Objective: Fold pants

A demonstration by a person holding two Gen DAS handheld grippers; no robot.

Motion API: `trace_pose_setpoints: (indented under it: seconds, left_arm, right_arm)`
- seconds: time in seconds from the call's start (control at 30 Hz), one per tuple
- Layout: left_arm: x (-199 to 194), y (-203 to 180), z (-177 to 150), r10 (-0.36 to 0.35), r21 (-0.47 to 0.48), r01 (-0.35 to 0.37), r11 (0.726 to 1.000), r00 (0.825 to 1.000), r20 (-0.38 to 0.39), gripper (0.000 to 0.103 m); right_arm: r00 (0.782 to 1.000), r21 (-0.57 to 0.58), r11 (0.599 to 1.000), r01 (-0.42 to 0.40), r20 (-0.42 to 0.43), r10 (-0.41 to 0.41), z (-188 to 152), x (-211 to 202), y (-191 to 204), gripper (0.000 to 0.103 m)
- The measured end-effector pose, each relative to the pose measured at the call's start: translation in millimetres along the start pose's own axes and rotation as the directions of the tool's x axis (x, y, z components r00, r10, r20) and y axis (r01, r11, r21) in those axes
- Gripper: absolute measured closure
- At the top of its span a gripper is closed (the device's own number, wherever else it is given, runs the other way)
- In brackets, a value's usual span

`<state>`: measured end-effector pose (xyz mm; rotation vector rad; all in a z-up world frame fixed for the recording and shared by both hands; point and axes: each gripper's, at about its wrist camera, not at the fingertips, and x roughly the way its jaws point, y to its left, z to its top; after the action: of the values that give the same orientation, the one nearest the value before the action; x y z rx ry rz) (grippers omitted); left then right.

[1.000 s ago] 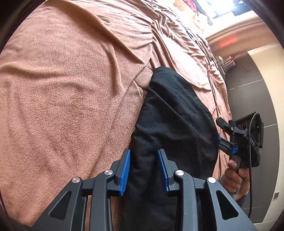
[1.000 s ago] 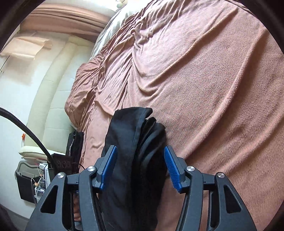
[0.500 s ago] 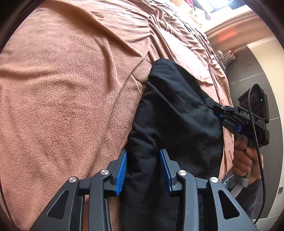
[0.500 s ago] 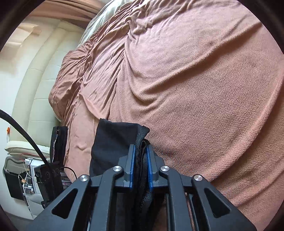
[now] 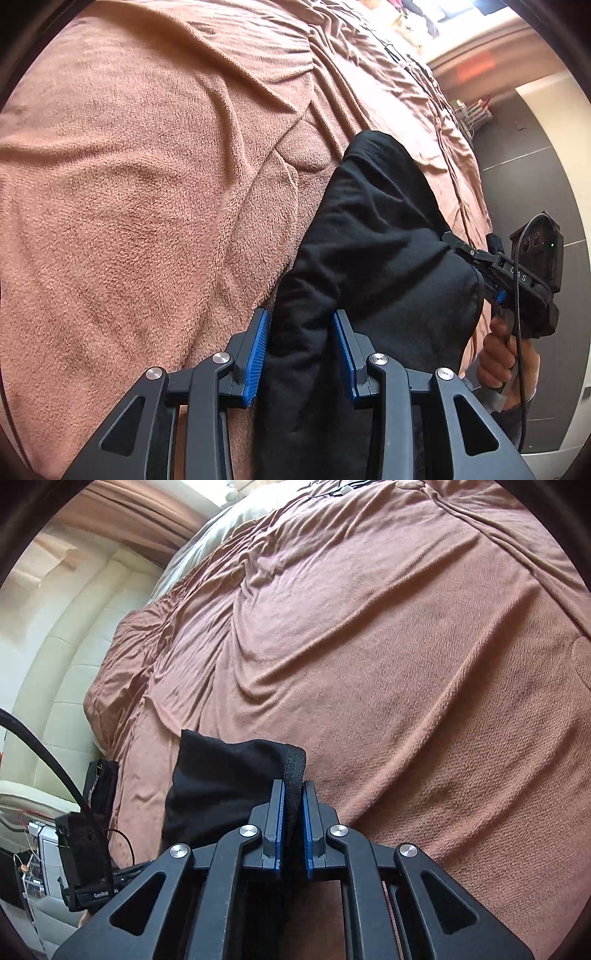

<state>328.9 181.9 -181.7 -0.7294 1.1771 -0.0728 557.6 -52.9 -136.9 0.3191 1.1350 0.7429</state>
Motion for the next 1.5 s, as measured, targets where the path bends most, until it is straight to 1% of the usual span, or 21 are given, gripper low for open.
trace_pose_setpoints:
  seconds: [0.07, 0.1, 0.13, 0.17, 0.2, 0.27, 0.37, 0.43, 0.5, 0.63, 0.7, 0.87, 1.03, 1.3, 1.37, 1.43, 1.47, 1.5]
  left_arm:
    - [-4, 2, 1, -0.021, -0.009, 0.021, 1.0, 1.0, 0.007, 0.066]
    - [-5, 3, 1, -0.03, -0.012, 0.03, 0.999, 1.0, 0.008, 0.066]
    - [-7, 4, 1, -0.038, -0.015, 0.038, 0.999, 0.999, 0.01, 0.065]
    - [-8, 5, 2, -0.044, -0.016, 0.044, 0.999, 0.999, 0.014, 0.065]
    - [-9, 5, 2, -0.048, -0.017, 0.048, 0.999, 0.999, 0.017, 0.065]
    - [-11, 6, 3, -0.057, -0.019, 0.057, 0.998, 0.998, 0.021, 0.065]
    - [-13, 5, 5, -0.079, -0.022, 0.08, 0.997, 0.996, 0.033, 0.065]
    - [-14, 4, 7, -0.085, -0.02, 0.086, 0.996, 0.996, 0.04, 0.061]
    - [-14, 4, 8, -0.093, -0.021, 0.094, 0.995, 0.995, 0.044, 0.06]
    - [-13, 2, 15, -0.097, -0.024, 0.098, 0.995, 0.994, 0.05, 0.06]
    - [-12, 3, 18, -0.105, -0.026, 0.106, 0.994, 0.993, 0.055, 0.06]
    - [-9, 8, 24, -0.127, -0.035, 0.129, 0.991, 0.99, 0.06, 0.06]
    - [-2, 9, 30, -0.154, -0.037, 0.156, 0.987, 0.987, 0.05, 0.06]
    - [15, 10, 44, -0.194, -0.047, 0.195, 0.98, 0.981, 0.026, 0.06]
    - [17, 7, 47, -0.207, -0.044, 0.208, 0.977, 0.978, 0.025, 0.06]
    - [18, 2, 48, -0.214, -0.03, 0.214, 0.976, 0.977, 0.02, 0.075]
    - [18, 0, 48, -0.214, -0.022, 0.214, 0.977, 0.977, 0.018, 0.078]
    - [17, -2, 47, -0.214, -0.013, 0.214, 0.977, 0.977, 0.019, 0.084]
  right_arm:
    - [1.0, 0.01, 1.0, -0.009, 0.024, 0.008, -3, -11, 1, 0.085]
    - [0.999, 0.015, 1.0, -0.022, 0.042, 0.021, -4, -18, 1, 0.07]
    - [0.997, 0.02, 0.999, -0.044, 0.063, 0.043, -6, -26, -1, 0.049]
    - [0.995, 0.024, 0.998, -0.064, 0.082, 0.062, -9, -34, -4, 0.041]
    - [0.993, 0.027, 0.997, -0.078, 0.095, 0.075, -13, -39, -6, 0.035]
    - [0.989, 0.036, 0.992, -0.122, 0.082, 0.119, -22, -43, -14, 0.035]
    - [0.982, 0.056, 0.98, -0.189, 0.032, 0.187, -37, -37, -23, 0.035]
    - [0.977, 0.069, 0.975, -0.213, -0.002, 0.214, -46, -29, -25, 0.035]
    - [0.973, 0.079, 0.971, -0.225, -0.028, 0.228, -52, -23, -29, 0.035]
    - [0.969, 0.097, 0.969, -0.229, -0.068, 0.236, -60, -12, -31, 0.035]
    - [0.969, 0.095, 0.969, -0.229, -0.07, 0.236, -62, -12, -30, 0.035]
    - [0.962, 0.103, 0.965, -0.243, -0.1, 0.253, -54, -8, -28, 0.035]
    - [0.959, 0.11, 0.962, -0.25, -0.111, 0.261, -51, -1, -25, 0.035]
    - [0.96, 0.066, 0.968, -0.243, -0.124, 0.25, -51, 6, -17, 0.035]
    - [0.966, 0.041, 0.975, -0.219, -0.128, 0.223, -52, 7, -11, 0.042]
    - [0.967, 0.036, 0.977, -0.212, -0.134, 0.215, -52, 7, -9, 0.058]
    - [0.968, 0.032, 0.977, -0.209, -0.135, 0.212, -52, 5, -8, 0.061]
    - [0.969, 0.024, 0.978, -0.207, -0.131, 0.208, -53, 3, -7, 0.065]
